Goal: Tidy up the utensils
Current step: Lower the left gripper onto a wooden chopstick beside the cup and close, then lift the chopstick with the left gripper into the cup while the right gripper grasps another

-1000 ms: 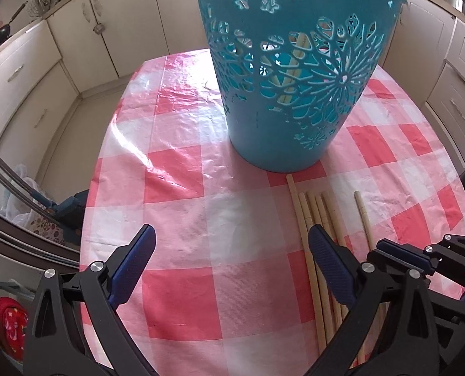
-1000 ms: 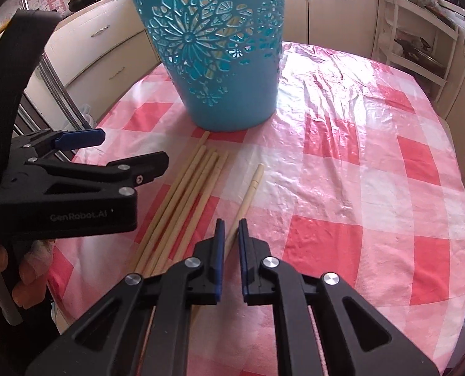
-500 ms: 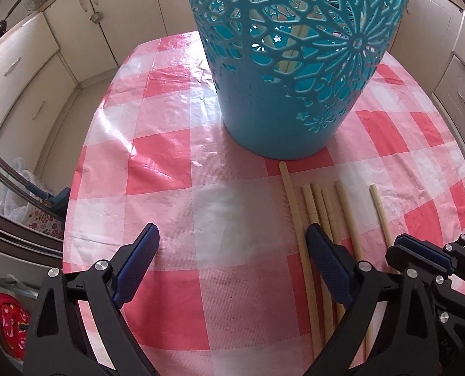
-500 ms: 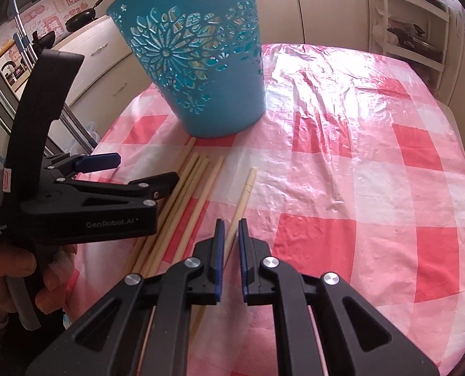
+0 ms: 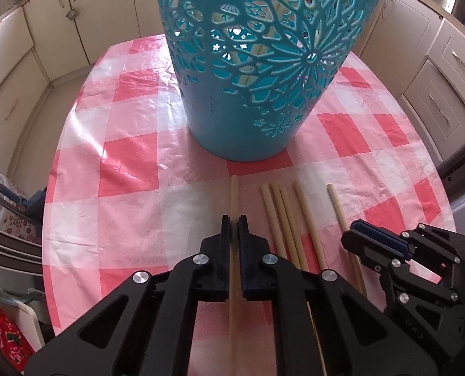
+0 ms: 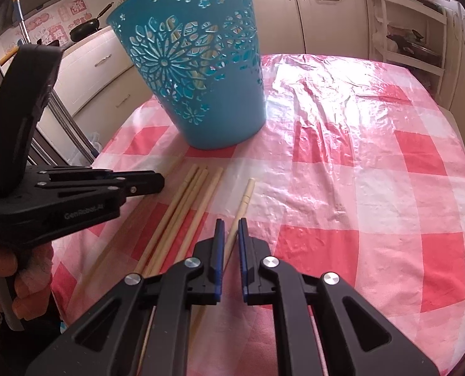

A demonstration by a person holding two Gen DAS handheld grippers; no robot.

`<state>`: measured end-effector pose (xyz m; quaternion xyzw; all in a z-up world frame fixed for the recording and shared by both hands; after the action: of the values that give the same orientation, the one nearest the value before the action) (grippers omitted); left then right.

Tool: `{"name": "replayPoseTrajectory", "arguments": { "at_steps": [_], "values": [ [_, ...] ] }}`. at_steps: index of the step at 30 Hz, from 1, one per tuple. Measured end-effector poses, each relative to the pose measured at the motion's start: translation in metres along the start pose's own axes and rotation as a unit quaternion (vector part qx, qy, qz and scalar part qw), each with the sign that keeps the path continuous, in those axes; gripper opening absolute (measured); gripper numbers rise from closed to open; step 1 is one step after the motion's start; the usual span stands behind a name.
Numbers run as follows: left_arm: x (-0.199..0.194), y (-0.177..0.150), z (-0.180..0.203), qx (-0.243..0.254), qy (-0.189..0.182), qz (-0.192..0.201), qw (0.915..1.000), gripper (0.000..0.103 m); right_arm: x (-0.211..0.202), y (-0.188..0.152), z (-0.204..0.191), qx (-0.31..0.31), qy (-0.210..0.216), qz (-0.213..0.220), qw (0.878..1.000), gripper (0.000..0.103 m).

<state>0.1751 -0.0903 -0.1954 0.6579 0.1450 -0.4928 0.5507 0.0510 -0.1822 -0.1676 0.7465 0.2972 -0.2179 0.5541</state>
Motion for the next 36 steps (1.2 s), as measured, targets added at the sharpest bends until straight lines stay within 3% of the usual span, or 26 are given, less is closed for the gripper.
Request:
{"name": "replayPoseTrajectory", "arguments": {
  "at_steps": [4,9,16,24,29,32,36],
  "values": [
    [-0.033,0.008,-0.004,-0.013,-0.036,0.011,0.9992,0.005,0.0,0.001,0.003,0.008,0.005,0.0,1.0,0.009],
    [-0.1,0.031,-0.007,-0.024,-0.088,0.052,0.9945,0.005,0.001,0.003,0.005,0.011,0.007,0.001,1.0,0.009],
    [-0.184,0.106,-0.002,-0.022,-0.117,0.16,0.9799,0.005,0.002,0.004,0.007,0.012,0.008,0.001,1.0,0.009],
    [-0.204,0.165,0.015,-0.019,-0.085,0.243,0.9663,0.005,0.002,0.004,0.009,0.017,0.013,0.002,1.0,0.009],
    [-0.206,0.198,0.02,-0.031,-0.052,0.302,0.9512,0.005,0.002,0.004,0.01,0.019,0.015,0.002,1.0,0.009],
    [-0.2,0.217,0.018,-0.045,-0.036,0.342,0.9381,0.005,0.001,0.004,0.011,0.021,0.016,0.002,1.0,0.009],
    [-0.175,0.234,0.01,-0.063,-0.009,0.367,0.9282,0.005,0.002,0.004,0.012,0.026,0.02,0.002,0.999,0.009]
  ]
}}
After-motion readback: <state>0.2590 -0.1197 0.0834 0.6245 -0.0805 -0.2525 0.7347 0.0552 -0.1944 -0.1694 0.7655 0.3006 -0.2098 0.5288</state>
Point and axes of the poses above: each gripper's, at about its wrist camera, not at the fingertips, and x roughly the way its jaws point, z to its right, y to its top, the point moved 5 cm from there along x, roughly the way its jaws point, and after that the axes turned 9 degrees about z, right-handed, at the moved point
